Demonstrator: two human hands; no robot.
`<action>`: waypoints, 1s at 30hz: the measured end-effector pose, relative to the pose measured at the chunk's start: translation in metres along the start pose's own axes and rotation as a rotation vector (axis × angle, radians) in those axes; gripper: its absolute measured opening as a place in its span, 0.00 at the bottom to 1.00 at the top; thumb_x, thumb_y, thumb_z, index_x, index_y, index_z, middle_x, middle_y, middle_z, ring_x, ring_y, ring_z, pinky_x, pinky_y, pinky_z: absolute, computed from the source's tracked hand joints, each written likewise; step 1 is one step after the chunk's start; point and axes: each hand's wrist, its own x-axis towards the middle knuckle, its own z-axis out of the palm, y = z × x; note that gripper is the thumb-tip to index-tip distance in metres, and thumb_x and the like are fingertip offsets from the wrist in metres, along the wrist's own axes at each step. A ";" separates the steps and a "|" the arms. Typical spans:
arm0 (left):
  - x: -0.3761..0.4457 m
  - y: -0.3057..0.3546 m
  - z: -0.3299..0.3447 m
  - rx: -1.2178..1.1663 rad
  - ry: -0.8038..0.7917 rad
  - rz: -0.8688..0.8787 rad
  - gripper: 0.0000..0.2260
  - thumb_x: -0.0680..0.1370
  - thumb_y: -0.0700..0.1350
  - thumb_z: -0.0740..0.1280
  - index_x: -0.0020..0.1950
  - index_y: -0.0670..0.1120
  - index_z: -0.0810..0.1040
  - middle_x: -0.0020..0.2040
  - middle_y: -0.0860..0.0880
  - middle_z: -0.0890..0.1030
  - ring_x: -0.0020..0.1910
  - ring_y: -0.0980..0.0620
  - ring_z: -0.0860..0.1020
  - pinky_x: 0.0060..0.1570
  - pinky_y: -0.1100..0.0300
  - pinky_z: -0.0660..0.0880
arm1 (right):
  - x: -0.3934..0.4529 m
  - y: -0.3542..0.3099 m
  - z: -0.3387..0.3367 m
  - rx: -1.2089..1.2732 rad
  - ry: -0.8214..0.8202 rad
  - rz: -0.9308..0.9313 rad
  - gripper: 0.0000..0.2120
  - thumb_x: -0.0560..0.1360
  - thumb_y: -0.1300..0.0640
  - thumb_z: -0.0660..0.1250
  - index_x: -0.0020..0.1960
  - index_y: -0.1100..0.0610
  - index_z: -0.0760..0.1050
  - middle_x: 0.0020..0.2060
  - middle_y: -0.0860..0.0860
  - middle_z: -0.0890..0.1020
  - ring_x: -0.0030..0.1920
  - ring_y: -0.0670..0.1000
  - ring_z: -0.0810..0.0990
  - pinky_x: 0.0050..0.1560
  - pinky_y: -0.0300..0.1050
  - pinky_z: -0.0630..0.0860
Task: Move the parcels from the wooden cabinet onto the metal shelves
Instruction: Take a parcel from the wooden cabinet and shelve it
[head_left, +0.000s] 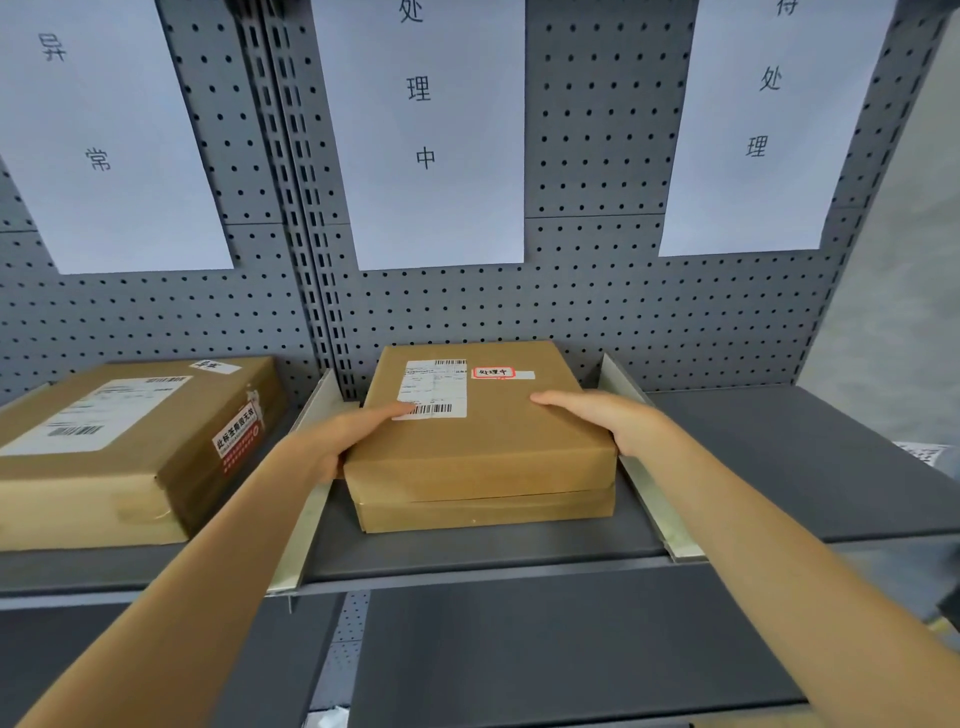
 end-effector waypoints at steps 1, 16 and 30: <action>0.001 0.000 -0.001 0.013 0.000 -0.010 0.21 0.73 0.57 0.70 0.59 0.45 0.76 0.51 0.45 0.81 0.47 0.48 0.80 0.41 0.57 0.76 | 0.001 0.000 0.000 -0.012 -0.008 0.005 0.35 0.64 0.37 0.75 0.65 0.54 0.73 0.57 0.53 0.80 0.56 0.55 0.79 0.62 0.52 0.75; -0.008 0.016 0.001 0.312 0.313 0.310 0.21 0.75 0.54 0.69 0.64 0.45 0.72 0.62 0.43 0.73 0.55 0.47 0.76 0.49 0.57 0.72 | -0.028 -0.020 -0.001 -0.171 0.233 -0.262 0.41 0.73 0.43 0.70 0.77 0.56 0.54 0.75 0.53 0.61 0.73 0.56 0.62 0.67 0.50 0.64; -0.084 0.042 -0.033 1.074 0.826 0.764 0.22 0.75 0.55 0.68 0.65 0.46 0.75 0.59 0.43 0.79 0.59 0.41 0.76 0.55 0.46 0.73 | -0.086 -0.063 0.002 -0.770 0.605 -0.710 0.30 0.75 0.49 0.68 0.72 0.57 0.63 0.67 0.57 0.69 0.67 0.58 0.67 0.64 0.50 0.66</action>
